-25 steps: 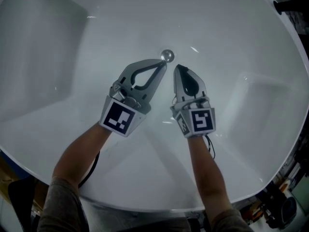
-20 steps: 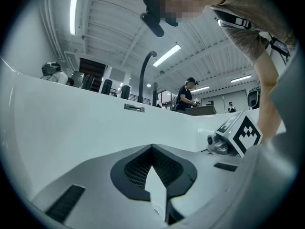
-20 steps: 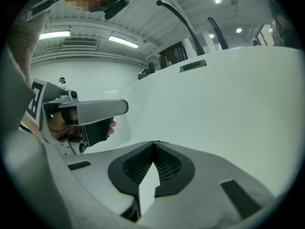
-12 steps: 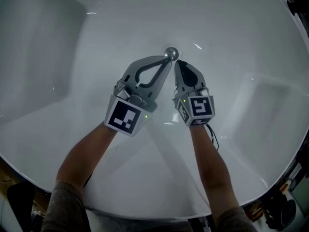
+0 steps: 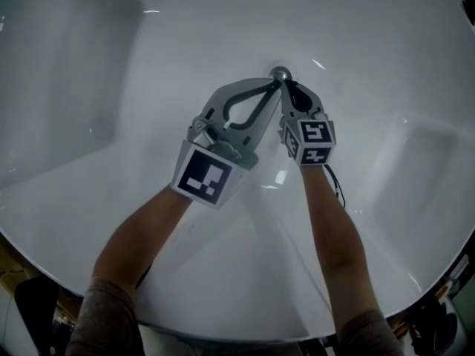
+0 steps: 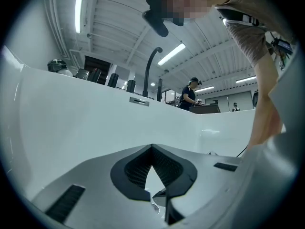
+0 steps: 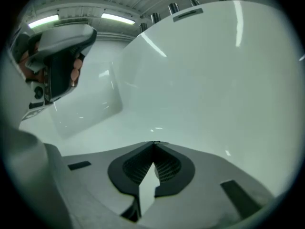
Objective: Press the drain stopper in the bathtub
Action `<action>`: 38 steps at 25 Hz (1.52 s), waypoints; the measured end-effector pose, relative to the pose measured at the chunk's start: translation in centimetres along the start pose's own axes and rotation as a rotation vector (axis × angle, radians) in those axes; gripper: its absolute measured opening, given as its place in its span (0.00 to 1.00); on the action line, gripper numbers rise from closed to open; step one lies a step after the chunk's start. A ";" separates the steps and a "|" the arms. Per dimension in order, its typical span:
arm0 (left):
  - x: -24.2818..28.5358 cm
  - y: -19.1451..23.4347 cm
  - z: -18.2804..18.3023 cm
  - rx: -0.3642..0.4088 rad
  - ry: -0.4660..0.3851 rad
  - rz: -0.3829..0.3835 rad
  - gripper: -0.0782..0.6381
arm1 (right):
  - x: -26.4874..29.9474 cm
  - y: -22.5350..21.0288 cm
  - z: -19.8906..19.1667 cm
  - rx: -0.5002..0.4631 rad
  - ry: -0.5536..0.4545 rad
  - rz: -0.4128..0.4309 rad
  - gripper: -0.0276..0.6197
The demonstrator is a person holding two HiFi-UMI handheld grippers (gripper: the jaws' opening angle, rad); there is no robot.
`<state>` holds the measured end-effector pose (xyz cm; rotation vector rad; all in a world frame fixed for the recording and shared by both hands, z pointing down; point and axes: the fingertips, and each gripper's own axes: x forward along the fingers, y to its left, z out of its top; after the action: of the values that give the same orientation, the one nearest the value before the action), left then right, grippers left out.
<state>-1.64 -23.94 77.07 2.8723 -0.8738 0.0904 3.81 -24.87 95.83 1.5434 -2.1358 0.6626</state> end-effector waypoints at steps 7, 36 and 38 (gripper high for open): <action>-0.2 -0.5 -1.9 -0.002 0.057 -0.022 0.12 | 3.3 -1.7 -3.8 0.049 0.102 -0.047 0.04; -0.6 1.2 -3.3 -0.046 0.083 0.014 0.12 | 7.2 -3.2 -8.2 -0.001 0.362 -0.101 0.05; -0.7 1.3 -3.3 -0.042 0.090 0.019 0.12 | 7.1 -3.1 -8.1 0.006 0.356 -0.095 0.05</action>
<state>-2.99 -24.14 80.45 2.7976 -0.8750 0.1990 5.18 -26.18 106.92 1.3981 -1.7882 0.8408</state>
